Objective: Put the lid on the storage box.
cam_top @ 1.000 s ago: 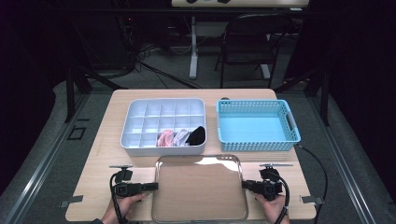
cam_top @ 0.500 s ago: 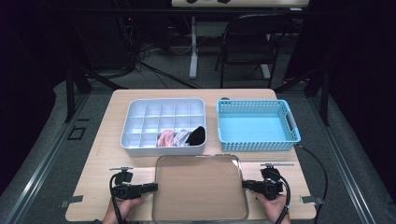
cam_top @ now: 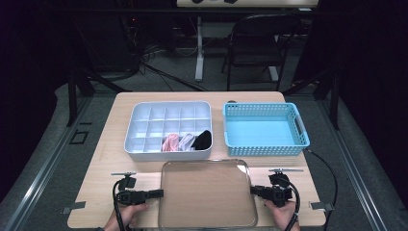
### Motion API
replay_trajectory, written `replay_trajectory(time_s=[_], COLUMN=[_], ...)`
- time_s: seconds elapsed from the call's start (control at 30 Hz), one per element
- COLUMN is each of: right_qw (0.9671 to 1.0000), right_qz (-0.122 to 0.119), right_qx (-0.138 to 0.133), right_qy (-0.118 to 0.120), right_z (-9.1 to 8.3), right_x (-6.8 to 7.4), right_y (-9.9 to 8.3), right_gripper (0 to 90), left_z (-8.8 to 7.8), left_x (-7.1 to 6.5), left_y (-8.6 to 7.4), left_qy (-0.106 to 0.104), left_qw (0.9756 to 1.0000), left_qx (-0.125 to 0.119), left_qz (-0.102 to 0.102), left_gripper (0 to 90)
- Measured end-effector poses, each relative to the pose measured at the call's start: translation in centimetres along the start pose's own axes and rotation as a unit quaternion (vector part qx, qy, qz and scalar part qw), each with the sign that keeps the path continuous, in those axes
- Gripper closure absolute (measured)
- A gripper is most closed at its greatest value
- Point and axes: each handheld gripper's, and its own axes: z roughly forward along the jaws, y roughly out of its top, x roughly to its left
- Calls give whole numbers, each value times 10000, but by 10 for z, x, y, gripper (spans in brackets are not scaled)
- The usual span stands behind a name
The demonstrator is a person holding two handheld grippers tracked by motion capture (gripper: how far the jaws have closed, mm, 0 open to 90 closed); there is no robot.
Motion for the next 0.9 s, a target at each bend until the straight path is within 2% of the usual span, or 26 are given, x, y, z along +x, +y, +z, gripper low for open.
replay_trajectory(time_s=[0.07, 0.17, 0.27, 0.4, 0.43, 0.5, 0.57, 0.6, 0.67, 0.9], right_qw=[10000, 10000, 9999, 9998, 9996, 9995, 9991, 9984, 9986, 9979], right_qz=[-3, 12, 79, 36, 65, 51, 55, 77, 41, 48], right_qx=[3, 1, 24, 137, 128, 148, 184, 212, 239, 207], right_qy=[-10, -62, 62, 164, 240, 270, 380, 526, 470, 618], right_z=[0, -1, -1, -1, 0, 1, 2, 4, 5, 6], right_x=[0, -1, -4, -5, -5, -6, -7, -7, -6, -9], right_y=[0, 2, 2, 5, 5, 7, 9, 10, 13, 17], right_gripper=[704, 697, 685, 632, 624, 610, 593, 573, 568, 597], left_z=[1, -1, -2, -4, -4, -5, -4, -4, -5, -7], left_x=[-1, -4, -7, -8, -9, -10, -13, -15, -14, -15], left_y=[0, 0, -1, -1, -2, -2, -2, -3, -3, -1], left_qy=[-43, -55, -15, 19, 35, 98, 117, 143, 163, 201], left_qw=[10000, 9996, 9995, 9991, 9991, 9987, 9978, 9976, 9975, 9969], left_qx=[-17, -65, -148, -175, -235, -231, -221, -256, -254, -304], left_qz=[36, 252, 273, 396, 363, 444, 609, 630, 646, 697], left_gripper=[718, 729, 734, 735, 735, 733, 736, 735, 734, 729])
